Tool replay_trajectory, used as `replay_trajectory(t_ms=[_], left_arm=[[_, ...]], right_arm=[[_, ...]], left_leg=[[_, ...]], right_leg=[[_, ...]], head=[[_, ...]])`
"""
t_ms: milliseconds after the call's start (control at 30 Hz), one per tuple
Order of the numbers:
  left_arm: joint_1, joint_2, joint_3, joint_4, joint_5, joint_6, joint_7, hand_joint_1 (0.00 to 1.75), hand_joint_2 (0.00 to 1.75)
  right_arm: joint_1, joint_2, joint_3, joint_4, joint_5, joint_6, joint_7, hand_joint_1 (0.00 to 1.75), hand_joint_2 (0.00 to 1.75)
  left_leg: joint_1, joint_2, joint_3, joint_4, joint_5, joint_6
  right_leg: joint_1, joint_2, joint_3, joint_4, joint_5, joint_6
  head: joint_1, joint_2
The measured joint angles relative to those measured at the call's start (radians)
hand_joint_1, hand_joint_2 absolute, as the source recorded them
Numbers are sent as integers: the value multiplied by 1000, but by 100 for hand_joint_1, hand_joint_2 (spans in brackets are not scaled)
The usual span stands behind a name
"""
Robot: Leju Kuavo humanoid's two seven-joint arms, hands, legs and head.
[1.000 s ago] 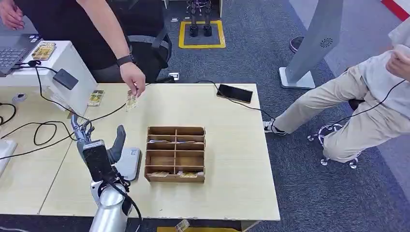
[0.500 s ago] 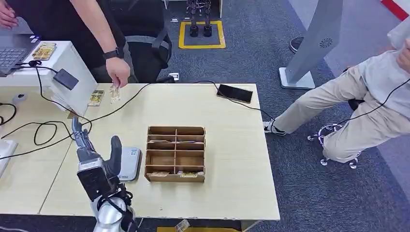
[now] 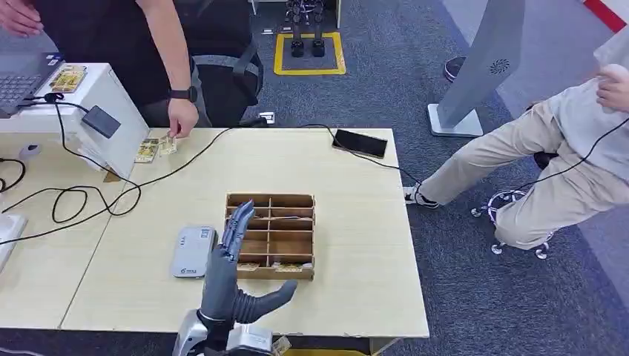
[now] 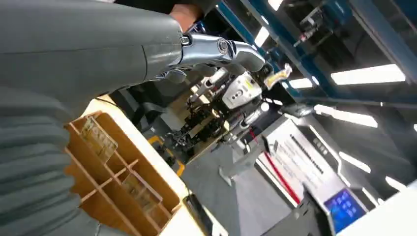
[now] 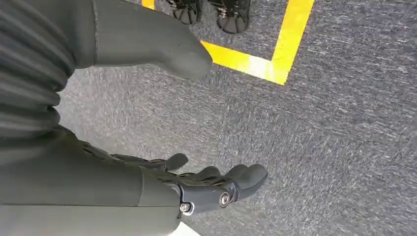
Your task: Pass the card to the sensor for recognition and then transmit it.
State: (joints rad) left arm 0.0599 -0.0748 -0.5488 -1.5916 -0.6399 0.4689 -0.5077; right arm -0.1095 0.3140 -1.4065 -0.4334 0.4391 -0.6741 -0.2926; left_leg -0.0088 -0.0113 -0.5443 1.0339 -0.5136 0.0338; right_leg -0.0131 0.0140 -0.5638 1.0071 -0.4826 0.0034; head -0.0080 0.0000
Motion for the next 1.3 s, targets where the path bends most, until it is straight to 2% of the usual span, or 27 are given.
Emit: replay_trajectory(t_ms=[133, 267, 467, 600, 733, 1300], left_arm=[[-23, 41, -48, 36, -102, 18, 50, 0, 175], [-44, 66, -65, 69, -137, 34, 70, 0, 175], [-81, 88, -94, 143, -399, 96, 233, 0, 175], [-98, 95, -103, 182, -442, 103, 265, 0, 175], [-114, 99, -107, 222, -536, 111, 327, 0, 175], [-143, 102, -124, 321, -650, 107, 405, 0, 175]], right_arm=[[7, 0, 19, -5, -4, 3, 9, 0, 175], [11, 0, 30, -8, -7, 0, 10, 0, 175], [16, 0, 54, -14, -6, 4, 21, 0, 175], [20, 0, 63, -17, -6, 7, 22, 0, 175], [23, 0, 77, -22, -3, 11, 30, 0, 175], [25, 0, 95, -28, 1, 12, 33, 0, 175]], left_leg=[[0, 0, 0, 0, 0, 0], [0, 0, 0, 0, 0, 0], [0, 0, 0, 0, 0, 0], [0, 0, 0, 0, 0, 0], [0, 0, 0, 0, 0, 0], [0, 0, 0, 0, 0, 0]], right_leg=[[0, 0, 0, 0, 0, 0], [0, 0, 0, 0, 0, 0], [0, 0, 0, 0, 0, 0], [0, 0, 0, 0, 0, 0], [0, 0, 0, 0, 0, 0], [0, 1, 0, 0, 0, 0]], head=[[0, 0], [0, 0], [0, 0], [0, 0], [0, 0], [0, 0]])
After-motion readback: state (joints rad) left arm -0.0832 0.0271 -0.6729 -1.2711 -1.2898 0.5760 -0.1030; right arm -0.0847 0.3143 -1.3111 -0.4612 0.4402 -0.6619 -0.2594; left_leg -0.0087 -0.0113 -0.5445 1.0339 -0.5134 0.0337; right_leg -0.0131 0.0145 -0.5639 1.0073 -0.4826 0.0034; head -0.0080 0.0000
